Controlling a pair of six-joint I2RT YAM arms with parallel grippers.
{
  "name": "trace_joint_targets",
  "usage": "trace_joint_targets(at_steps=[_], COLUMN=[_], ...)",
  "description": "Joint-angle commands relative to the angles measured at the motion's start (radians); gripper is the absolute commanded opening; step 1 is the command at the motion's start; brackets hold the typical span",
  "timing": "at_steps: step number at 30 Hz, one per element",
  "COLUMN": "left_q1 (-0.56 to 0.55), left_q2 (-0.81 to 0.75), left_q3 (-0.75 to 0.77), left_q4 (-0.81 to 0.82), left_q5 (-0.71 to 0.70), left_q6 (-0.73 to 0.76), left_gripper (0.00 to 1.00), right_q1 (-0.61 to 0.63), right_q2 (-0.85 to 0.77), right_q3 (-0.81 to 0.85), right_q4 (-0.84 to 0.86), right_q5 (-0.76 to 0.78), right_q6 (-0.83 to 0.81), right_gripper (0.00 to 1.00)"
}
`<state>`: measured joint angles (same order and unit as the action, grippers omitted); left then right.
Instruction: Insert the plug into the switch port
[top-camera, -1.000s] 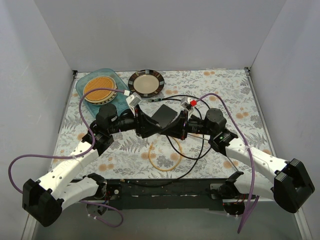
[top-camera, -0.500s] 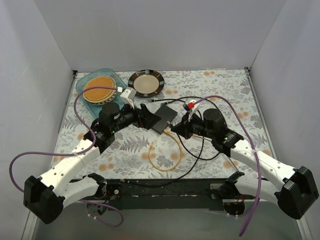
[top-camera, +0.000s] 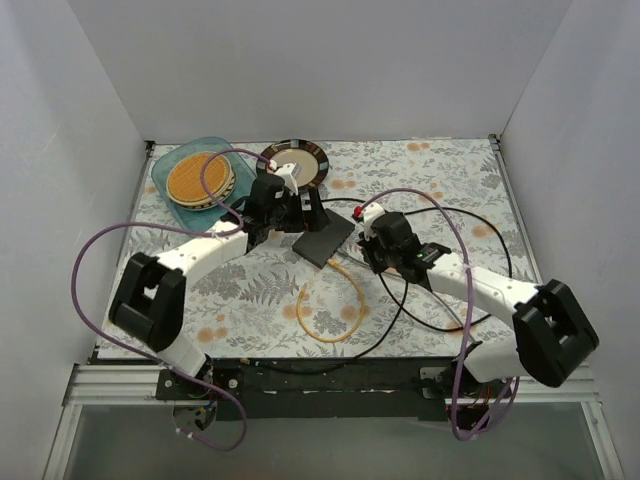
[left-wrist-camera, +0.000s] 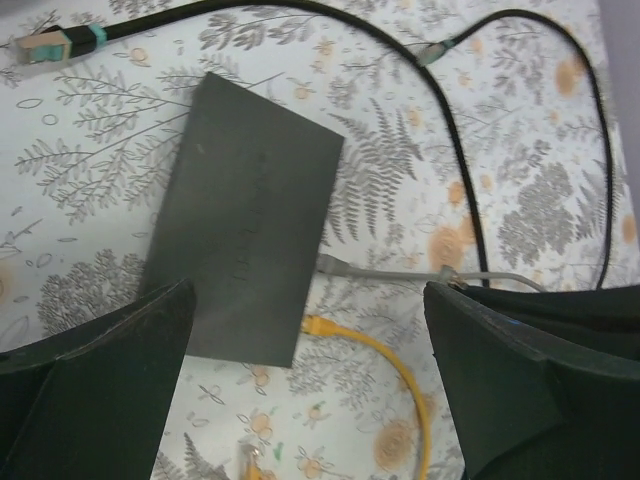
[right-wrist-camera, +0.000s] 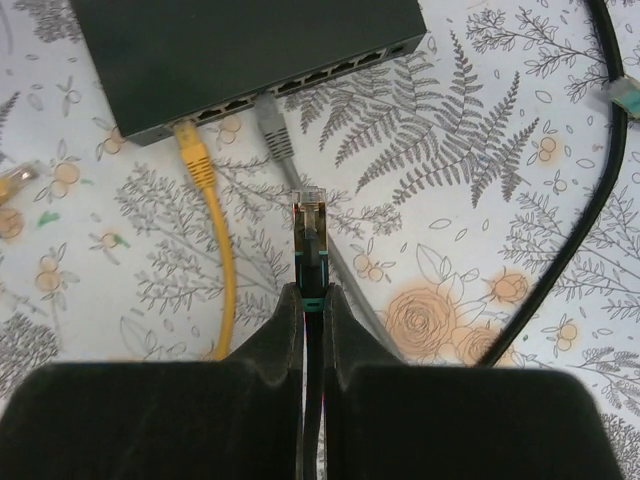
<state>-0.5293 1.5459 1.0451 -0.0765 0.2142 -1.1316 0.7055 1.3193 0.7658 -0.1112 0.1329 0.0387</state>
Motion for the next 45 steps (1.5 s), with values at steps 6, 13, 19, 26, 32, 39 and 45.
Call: trace_joint_targets(at_steps=[6,13,19,26,32,39,45], left_q1=[0.117,0.132,0.137,0.137,0.137,0.138,0.138], left_q2=[0.281,0.396,0.433,0.459,0.465,0.471,0.476], left_q3=[0.161,0.205,0.22,0.239,0.248,0.251,0.256], left_q4=[0.014,0.047,0.064,0.066,0.063,0.064,0.061], left_q5=[0.086,0.163,0.191,0.231,0.258,0.277,0.281], left_q6=[0.056,0.102,0.116,0.105,0.099,0.095,0.095], left_gripper=[0.95,0.92,0.9,0.87,0.81,0.81,0.81], right_q1=[-0.041,-0.043,-0.043,-0.043,-0.043,-0.043,-0.043], right_q2=[0.242,0.331,0.324,0.354,0.389,0.429,0.451], right_q3=[0.207,0.27,0.262,0.28,0.294,0.313,0.328], right_q4=[0.009,-0.027,-0.021,-0.036,-0.03,-0.031,-0.035], right_q5=[0.062,0.074,-0.006,-0.053,-0.069,-0.059,-0.062], right_q6=[-0.101,-0.198,-0.235,-0.238,-0.237,-0.241,-0.243], right_gripper=[0.01,0.01,0.01,0.01,0.01,0.01,0.01])
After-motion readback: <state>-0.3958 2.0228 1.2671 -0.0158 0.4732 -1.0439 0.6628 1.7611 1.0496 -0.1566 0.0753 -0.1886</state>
